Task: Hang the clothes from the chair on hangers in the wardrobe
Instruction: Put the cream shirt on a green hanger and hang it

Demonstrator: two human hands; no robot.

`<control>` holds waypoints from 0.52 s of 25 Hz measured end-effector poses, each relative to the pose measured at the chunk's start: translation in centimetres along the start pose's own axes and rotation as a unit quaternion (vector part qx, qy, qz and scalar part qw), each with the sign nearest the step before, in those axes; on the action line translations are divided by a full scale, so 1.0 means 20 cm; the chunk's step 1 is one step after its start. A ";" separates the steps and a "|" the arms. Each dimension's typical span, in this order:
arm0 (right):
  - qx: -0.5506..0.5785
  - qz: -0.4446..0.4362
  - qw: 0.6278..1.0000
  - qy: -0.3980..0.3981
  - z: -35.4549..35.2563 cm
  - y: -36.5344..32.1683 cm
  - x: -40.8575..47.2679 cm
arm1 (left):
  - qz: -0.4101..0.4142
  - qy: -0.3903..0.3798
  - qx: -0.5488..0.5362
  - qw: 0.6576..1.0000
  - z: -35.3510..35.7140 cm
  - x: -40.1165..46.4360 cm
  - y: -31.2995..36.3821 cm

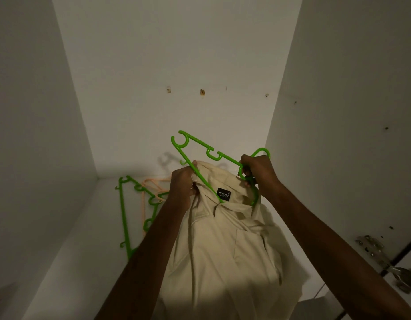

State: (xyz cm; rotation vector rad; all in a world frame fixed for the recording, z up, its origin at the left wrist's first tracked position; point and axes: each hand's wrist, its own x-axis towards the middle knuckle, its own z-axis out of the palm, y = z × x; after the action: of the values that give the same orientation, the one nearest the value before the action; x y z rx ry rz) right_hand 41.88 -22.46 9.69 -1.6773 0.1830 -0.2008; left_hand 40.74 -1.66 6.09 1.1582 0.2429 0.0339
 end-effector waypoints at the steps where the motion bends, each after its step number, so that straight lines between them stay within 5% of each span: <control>1: -0.019 -0.010 1.000 0.015 -0.01 0.00 0.00 | -0.006 0.010 0.001 1.000 0.00 0.00 0.00; 8: -0.100 -0.083 0.992 0.010 -0.12 -0.01 0.00 | -0.135 -0.117 -0.059 0.982 0.00 -0.08 0.08; 13: 0.159 0.060 0.985 -0.036 -0.08 -0.07 -0.05 | -0.134 -0.149 -0.127 0.971 0.01 -0.14 0.12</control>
State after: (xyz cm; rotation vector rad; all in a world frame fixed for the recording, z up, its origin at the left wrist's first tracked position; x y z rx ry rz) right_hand 40.51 -23.64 11.30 -1.3496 0.1876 -0.0731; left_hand 38.28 -1.37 8.88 0.8535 0.1221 -0.3364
